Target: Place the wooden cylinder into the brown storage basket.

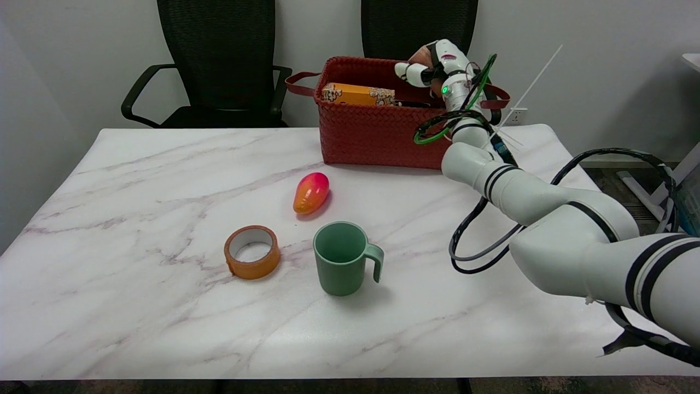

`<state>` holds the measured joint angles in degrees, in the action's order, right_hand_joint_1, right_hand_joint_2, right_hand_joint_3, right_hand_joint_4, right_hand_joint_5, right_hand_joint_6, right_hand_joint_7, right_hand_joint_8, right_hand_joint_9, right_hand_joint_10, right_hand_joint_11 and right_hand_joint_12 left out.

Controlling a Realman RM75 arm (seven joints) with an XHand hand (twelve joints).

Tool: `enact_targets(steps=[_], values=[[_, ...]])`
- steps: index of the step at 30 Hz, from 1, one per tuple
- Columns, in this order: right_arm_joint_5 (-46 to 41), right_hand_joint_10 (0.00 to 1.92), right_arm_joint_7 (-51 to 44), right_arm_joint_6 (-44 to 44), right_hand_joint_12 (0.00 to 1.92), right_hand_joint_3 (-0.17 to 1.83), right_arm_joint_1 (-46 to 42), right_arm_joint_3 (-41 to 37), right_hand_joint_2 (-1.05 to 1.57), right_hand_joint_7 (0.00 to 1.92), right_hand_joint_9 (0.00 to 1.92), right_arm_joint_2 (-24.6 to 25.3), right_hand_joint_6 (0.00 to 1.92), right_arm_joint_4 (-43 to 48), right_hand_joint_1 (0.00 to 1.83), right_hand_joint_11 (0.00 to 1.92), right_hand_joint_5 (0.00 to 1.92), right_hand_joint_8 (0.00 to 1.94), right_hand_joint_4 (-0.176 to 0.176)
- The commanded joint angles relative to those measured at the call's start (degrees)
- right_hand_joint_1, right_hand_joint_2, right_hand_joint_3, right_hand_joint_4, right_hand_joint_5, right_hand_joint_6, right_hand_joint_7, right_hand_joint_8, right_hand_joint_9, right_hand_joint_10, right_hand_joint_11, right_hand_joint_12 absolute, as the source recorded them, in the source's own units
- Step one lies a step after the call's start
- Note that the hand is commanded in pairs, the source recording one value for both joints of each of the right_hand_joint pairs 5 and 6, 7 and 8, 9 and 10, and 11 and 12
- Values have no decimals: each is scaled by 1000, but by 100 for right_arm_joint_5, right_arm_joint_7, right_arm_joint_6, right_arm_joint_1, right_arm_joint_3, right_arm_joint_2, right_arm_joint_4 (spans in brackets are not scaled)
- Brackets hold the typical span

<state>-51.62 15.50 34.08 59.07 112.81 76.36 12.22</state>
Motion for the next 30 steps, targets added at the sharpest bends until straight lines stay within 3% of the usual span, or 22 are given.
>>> enact_targets(steps=[1,4,7,9,11,13,20,25,30], values=[[-163,369,-766,-129,792,-175,-66,-14,1234,446,369,-10,191,-40,649,792,191,446,0],[-318,205,-783,-144,609,-175,-108,42,1200,266,205,-11,19,-16,633,609,19,266,0],[-318,123,-762,-184,548,-175,-162,19,1157,197,123,-18,0,22,602,548,0,197,0],[-318,10,-755,-191,376,-69,-186,34,1084,72,10,-18,0,32,534,376,0,72,0],[-318,0,-755,-191,329,15,-201,42,1081,13,0,-18,0,39,517,329,0,13,0],[-318,0,-755,-191,307,22,-211,42,1065,0,0,-18,0,52,509,307,0,0,0],[-321,0,-713,-172,259,541,-333,-14,1078,0,0,-78,0,335,373,259,0,0,0],[-633,0,-699,-115,243,568,-607,-16,1060,0,0,-256,0,933,339,243,0,0,0],[-1394,1,-699,-47,258,576,-1195,-22,1022,0,1,-749,0,2247,358,258,0,0,0]])
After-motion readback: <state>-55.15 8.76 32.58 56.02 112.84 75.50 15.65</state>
